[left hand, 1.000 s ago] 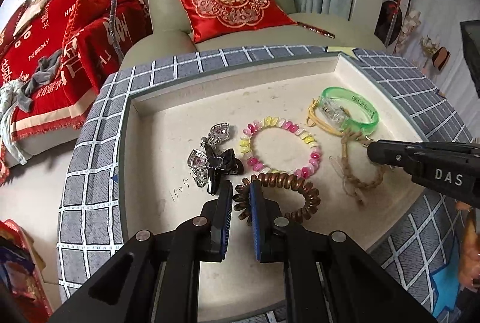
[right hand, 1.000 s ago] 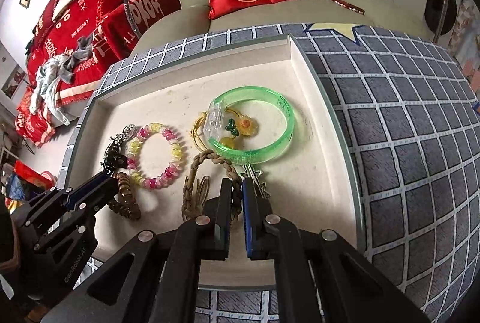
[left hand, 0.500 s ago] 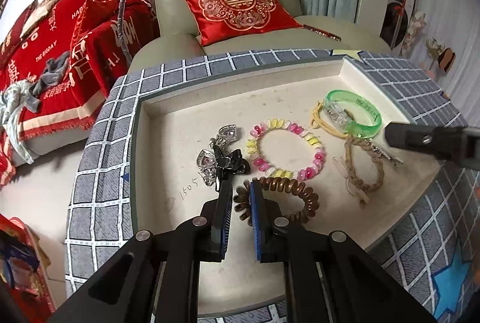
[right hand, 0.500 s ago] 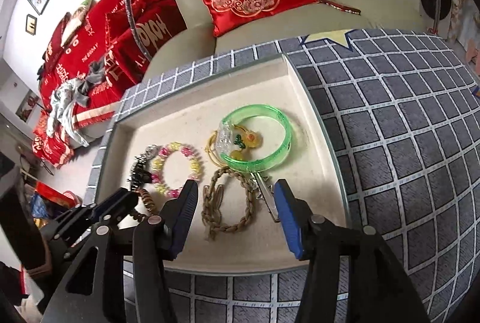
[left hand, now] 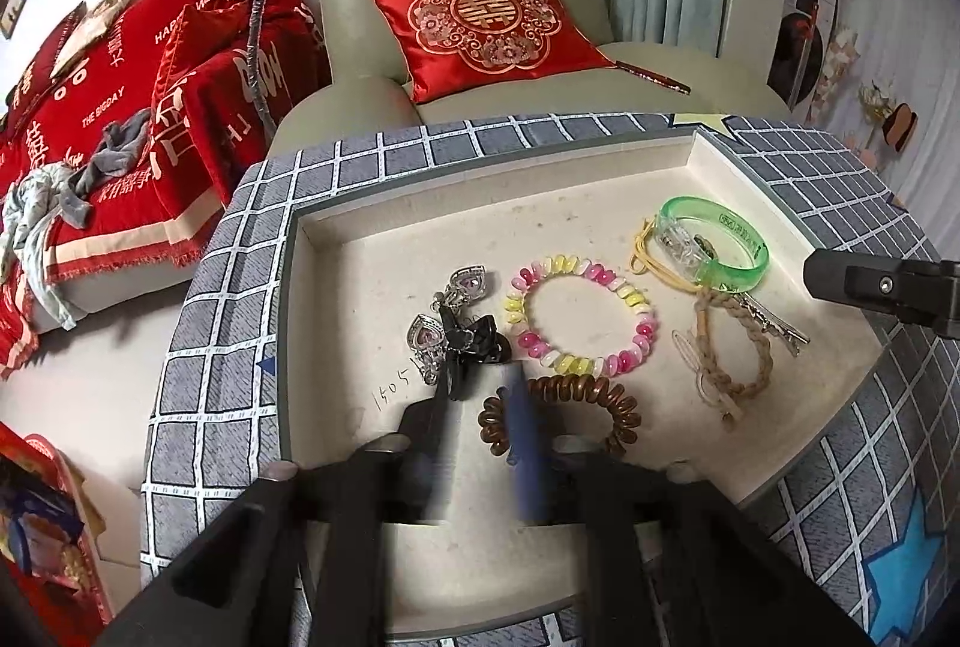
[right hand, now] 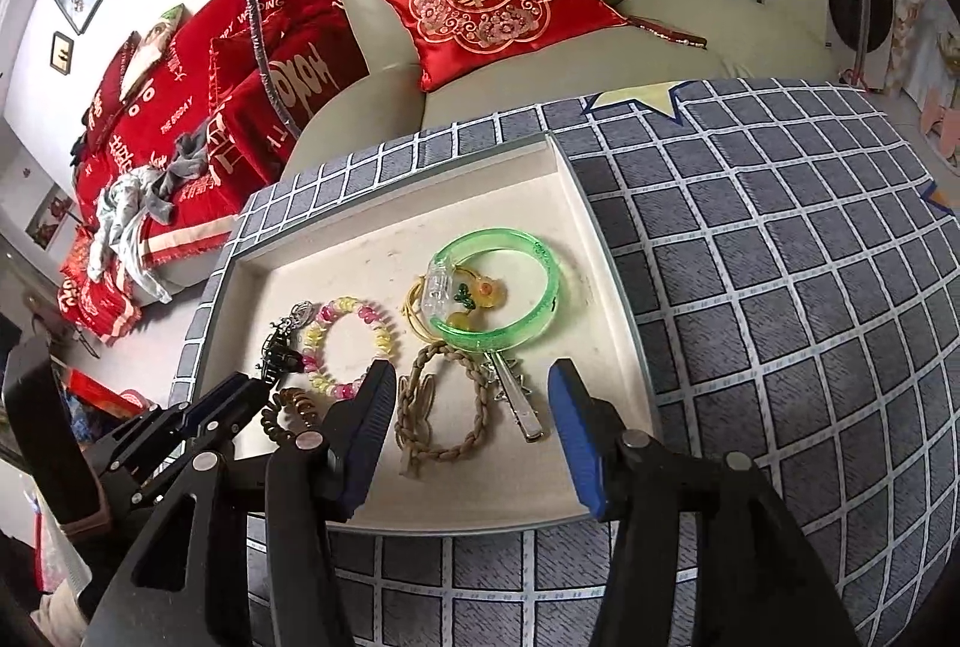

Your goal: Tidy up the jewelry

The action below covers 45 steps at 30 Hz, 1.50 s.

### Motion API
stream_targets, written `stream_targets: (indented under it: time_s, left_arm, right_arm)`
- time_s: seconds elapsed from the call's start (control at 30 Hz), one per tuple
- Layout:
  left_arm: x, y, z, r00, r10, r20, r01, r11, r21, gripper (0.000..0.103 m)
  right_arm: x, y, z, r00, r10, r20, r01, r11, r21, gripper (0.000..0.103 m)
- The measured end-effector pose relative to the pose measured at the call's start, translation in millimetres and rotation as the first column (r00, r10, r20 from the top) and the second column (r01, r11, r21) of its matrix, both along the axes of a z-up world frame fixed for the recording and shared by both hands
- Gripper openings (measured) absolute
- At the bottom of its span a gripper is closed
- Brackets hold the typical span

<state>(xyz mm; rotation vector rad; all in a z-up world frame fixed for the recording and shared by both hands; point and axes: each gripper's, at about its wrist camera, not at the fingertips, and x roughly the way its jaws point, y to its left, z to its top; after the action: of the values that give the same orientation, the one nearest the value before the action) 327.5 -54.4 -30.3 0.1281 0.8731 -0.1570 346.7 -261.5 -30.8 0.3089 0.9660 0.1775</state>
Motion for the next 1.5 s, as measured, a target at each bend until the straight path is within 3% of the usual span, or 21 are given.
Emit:
stream_targets:
  time_s: [0.03,0.1,0.3,0.33,0.4,0.5,0.9,1.5]
  left_arm:
    - [-1.1,1.7,1.4,1.000,0.017,0.011,-0.017,1.000,0.004,0.103]
    - [-5.8,3.9,7.5,0.997,0.042,0.061,-0.043,0.999,0.013,0.103]
    - [-2.2,7.0,8.7,0.998,0.049,0.042,-0.049,0.999,0.014,0.103]
    - [-1.5,7.6,8.0,0.998,0.052,0.036,-0.053,0.998,0.015,0.103]
    - [-1.1,8.4,6.7,0.998,0.059,0.030,-0.059,0.998,0.016,0.103]
    - [-3.6,9.5,4.0,0.998,0.062,0.022,-0.062,0.998,0.021,0.103]
    - [-10.2,10.0,5.7,0.998,0.058,0.024,-0.059,0.998,0.032,0.103]
    - [-32.5,8.2,13.4,0.999,0.038,0.025,-0.039,0.998,0.047,0.103]
  right_arm:
    - [-0.2,-0.3,-0.3,1.000,0.000,-0.001,0.000,1.000,-0.002,0.057]
    - [-0.2,-0.6,-0.4,1.000,0.001,-0.001,-0.001,1.000,-0.005,0.057]
    - [1.6,2.8,-1.1,1.000,0.002,0.005,-0.002,0.999,-0.041,0.057]
    - [1.0,4.1,-0.6,1.000,0.007,0.011,-0.006,0.999,-0.050,0.060]
    - [-0.6,8.3,-0.5,1.000,0.017,0.021,-0.016,0.997,-0.075,0.087]
    - [-2.9,12.4,0.7,0.999,0.023,0.042,-0.019,0.995,-0.097,0.092]
    - [-8.9,12.7,4.3,0.995,0.013,0.099,0.002,0.989,-0.150,0.094]
    - [-25.5,17.2,-6.0,0.998,0.055,0.024,-0.050,0.985,-0.166,0.094]
